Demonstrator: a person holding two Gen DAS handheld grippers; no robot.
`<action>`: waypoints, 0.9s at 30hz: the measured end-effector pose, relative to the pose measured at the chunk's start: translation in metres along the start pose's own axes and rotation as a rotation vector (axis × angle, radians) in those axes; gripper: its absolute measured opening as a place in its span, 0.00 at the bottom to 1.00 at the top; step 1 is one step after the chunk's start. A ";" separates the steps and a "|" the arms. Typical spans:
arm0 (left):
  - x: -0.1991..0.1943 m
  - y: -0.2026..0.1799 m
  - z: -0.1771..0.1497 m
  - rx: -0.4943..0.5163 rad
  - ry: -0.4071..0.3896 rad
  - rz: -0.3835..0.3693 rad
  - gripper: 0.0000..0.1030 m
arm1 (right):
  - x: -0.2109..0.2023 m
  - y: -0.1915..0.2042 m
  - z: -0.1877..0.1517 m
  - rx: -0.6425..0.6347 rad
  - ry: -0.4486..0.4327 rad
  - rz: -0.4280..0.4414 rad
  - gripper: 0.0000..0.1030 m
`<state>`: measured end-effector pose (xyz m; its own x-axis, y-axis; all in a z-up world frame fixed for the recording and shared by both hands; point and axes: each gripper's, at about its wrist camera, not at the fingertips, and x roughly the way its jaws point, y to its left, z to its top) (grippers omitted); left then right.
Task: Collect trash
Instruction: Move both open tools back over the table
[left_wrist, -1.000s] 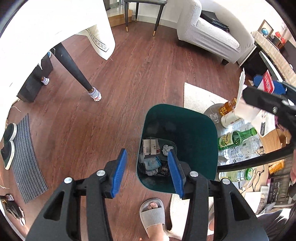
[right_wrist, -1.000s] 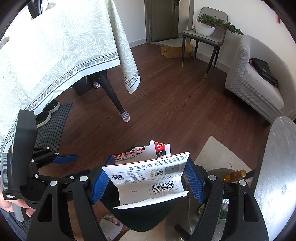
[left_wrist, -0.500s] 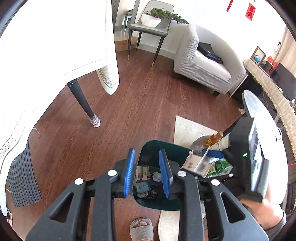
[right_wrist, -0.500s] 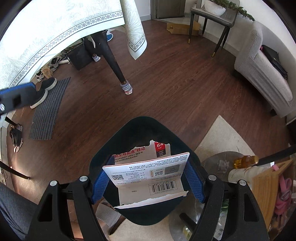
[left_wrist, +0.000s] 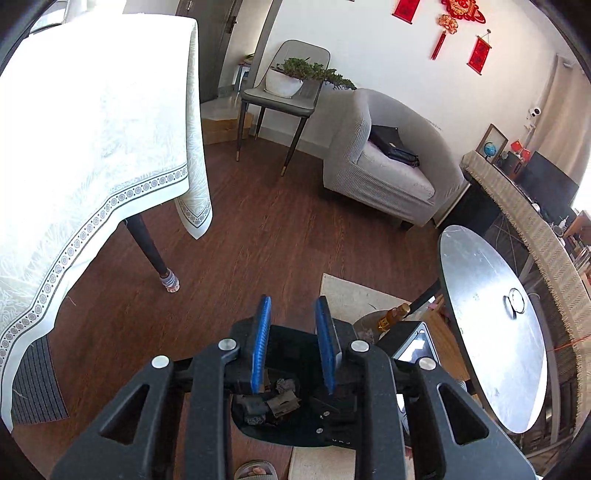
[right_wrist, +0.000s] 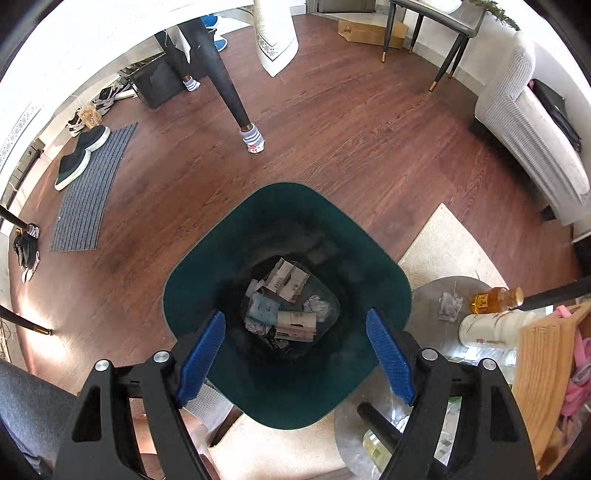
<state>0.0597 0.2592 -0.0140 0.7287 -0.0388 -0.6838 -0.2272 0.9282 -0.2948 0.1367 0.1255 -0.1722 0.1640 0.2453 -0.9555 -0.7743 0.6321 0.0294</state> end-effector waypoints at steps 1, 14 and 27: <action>-0.004 -0.004 0.003 -0.001 -0.015 -0.008 0.25 | -0.007 0.000 -0.001 0.001 -0.016 0.015 0.77; -0.017 -0.051 0.012 -0.004 -0.081 -0.073 0.25 | -0.124 -0.014 -0.018 -0.013 -0.264 0.075 0.68; -0.001 -0.124 0.006 0.067 -0.058 -0.131 0.31 | -0.201 -0.099 -0.058 0.133 -0.427 -0.044 0.61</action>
<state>0.0912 0.1460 0.0270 0.7859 -0.1411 -0.6021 -0.0860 0.9392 -0.3324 0.1450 -0.0293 -0.0004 0.4542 0.4801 -0.7505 -0.6804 0.7307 0.0557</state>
